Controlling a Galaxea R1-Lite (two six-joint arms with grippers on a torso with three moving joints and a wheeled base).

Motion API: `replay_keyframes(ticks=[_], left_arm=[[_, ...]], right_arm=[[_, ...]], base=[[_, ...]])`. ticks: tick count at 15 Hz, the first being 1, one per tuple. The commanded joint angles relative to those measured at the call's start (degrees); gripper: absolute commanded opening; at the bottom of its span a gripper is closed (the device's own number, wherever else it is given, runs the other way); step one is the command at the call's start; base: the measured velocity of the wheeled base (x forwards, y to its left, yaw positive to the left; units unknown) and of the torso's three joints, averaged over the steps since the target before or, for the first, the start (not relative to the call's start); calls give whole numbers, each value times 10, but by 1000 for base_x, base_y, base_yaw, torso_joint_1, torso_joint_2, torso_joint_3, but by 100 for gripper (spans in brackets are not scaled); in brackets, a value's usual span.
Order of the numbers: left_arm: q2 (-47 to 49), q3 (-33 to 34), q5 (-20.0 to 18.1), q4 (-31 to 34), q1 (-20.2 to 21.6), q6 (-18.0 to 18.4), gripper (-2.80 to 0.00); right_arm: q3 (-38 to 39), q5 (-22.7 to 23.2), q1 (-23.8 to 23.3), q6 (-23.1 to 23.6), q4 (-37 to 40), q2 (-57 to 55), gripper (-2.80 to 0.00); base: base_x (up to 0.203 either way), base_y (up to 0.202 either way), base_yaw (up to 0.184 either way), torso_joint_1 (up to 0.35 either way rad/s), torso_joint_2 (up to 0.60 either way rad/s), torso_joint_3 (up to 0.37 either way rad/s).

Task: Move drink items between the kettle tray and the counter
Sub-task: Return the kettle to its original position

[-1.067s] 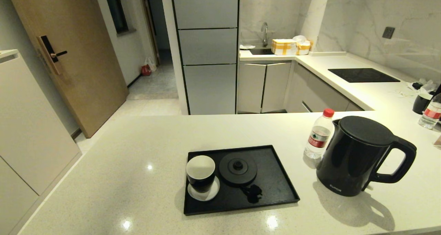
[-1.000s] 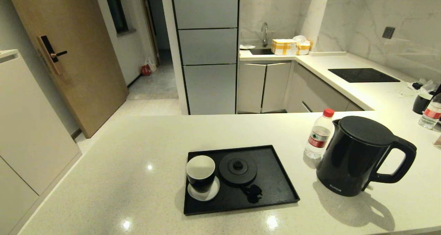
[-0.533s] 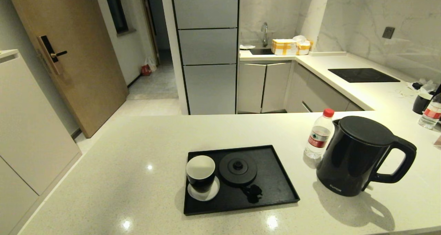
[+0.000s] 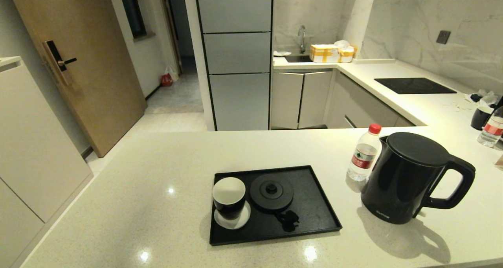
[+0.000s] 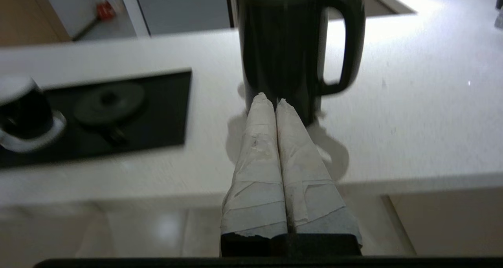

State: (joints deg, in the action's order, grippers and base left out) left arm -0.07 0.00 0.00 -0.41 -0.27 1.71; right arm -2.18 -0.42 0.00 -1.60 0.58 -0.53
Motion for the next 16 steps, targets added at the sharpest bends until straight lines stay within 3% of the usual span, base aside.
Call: replay_keyframes(ticks=[1, 4, 7, 8, 11, 16], left_arm=[[0, 0, 0, 0, 0, 0, -280], [0, 0, 0, 0, 0, 0, -280], [0, 0, 0, 0, 0, 0, -280], [0, 0, 0, 0, 0, 0, -280], [0, 0, 0, 0, 0, 0, -280], [0, 0, 0, 0, 0, 0, -280]], right_arm=[[-107, 5, 0, -41, 10, -60, -280], [-285, 12, 1, -129, 83, -198, -280], [-376, 0, -1, -168, 331, -267, -280], [-394, -13, -1, -187, 372, -300, -280], [-378, -46, -2, -305, 395, -374, -280], [-352, -48, 0, -307, 407, -342, -280]], base=[[0, 0, 0, 0, 0, 0], [0, 0, 0, 0, 0, 0], [0, 0, 0, 0, 0, 0], [0, 0, 0, 0, 0, 0], [0, 0, 0, 0, 0, 0], [0, 0, 0, 0, 0, 0]])
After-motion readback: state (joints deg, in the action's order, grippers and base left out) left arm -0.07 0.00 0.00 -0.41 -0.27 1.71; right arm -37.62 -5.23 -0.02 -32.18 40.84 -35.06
